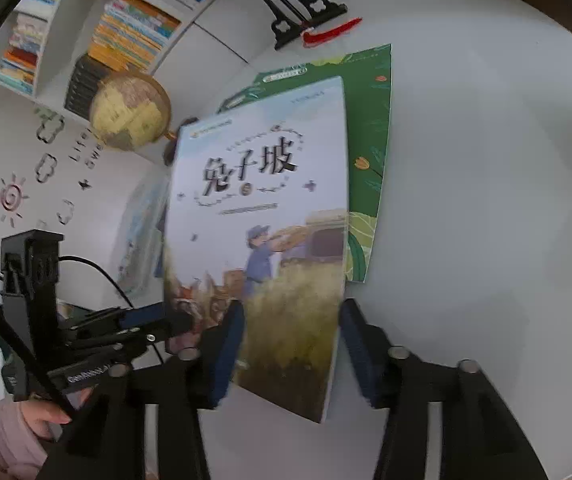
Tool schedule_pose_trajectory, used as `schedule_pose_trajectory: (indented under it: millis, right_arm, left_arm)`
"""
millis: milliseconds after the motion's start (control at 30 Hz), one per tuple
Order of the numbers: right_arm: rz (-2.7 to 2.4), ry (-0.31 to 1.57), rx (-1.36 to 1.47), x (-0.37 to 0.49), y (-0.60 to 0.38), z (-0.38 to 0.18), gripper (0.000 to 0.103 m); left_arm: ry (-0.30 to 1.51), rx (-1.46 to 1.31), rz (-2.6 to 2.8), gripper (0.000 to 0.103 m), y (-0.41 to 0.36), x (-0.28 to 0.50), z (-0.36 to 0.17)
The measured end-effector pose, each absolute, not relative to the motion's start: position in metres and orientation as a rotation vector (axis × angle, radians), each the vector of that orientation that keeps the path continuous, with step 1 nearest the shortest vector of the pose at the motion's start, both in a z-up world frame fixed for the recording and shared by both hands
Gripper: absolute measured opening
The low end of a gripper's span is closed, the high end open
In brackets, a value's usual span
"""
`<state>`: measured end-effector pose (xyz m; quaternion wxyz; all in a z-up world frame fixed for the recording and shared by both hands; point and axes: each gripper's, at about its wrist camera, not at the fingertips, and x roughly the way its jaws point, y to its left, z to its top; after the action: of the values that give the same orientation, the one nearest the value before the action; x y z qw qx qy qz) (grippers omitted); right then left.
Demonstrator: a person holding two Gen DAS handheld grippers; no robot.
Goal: Organize books
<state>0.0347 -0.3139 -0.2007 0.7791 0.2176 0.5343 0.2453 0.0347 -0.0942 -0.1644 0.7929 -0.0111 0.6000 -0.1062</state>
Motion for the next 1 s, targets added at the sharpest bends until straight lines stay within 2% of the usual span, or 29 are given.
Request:
schedule_pose_trajectory:
  millis: [100,233,367,433,500,667,733,800,867,933,1000]
  right_arm:
    - [0.619,1.088,0.394,0.023,-0.305,-0.182,0.031]
    - [0.663,1.059,0.331,0.015,-0.296,-0.172,0.028]
    - [0.569,1.157,0.416,0.027,-0.291,-0.198,0.035]
    - [0.571,1.146,0.531,0.031,-0.294,-0.205,0.041]
    - [0.600,1.158,0.608,0.035,-0.295,-0.212,0.043]
    - [0.608,1.158,0.468,0.035,-0.284,-0.203,0.040]
    - [0.612,1.152,0.466,0.036,-0.281,-0.202,0.041]
    - [0.658,1.133,0.476,0.040,-0.274,-0.204,0.047]
    - [0.663,1.118,0.443,0.042,-0.268,-0.203,0.047]
    - [0.663,1.131,0.399,0.046,-0.262,-0.200,0.042]
    - [0.655,1.166,0.383,0.052,-0.261,-0.201,0.022]
  left_arm:
    - [1.235,-0.044,-0.228,0.031,-0.082,0.030,-0.149]
    - [1.198,-0.064,-0.253,0.031,-0.072,0.026,-0.136]
    - [1.219,-0.048,-0.230,0.031,-0.067,0.025,-0.142]
    - [1.238,-0.042,-0.204,0.031,-0.062,0.025,-0.149]
    - [1.265,-0.053,-0.186,0.031,-0.056,0.024,-0.156]
    - [1.305,-0.047,-0.169,0.031,-0.050,0.023,-0.168]
    - [1.300,-0.039,-0.184,0.032,-0.055,0.024,-0.169]
    - [1.296,-0.013,-0.161,0.032,-0.057,0.027,-0.170]
    - [1.300,-0.047,-0.159,0.032,-0.053,0.031,-0.172]
    - [1.293,-0.095,-0.146,0.031,-0.044,0.032,-0.169]
    - [1.266,-0.128,-0.125,0.031,-0.033,0.031,-0.163]
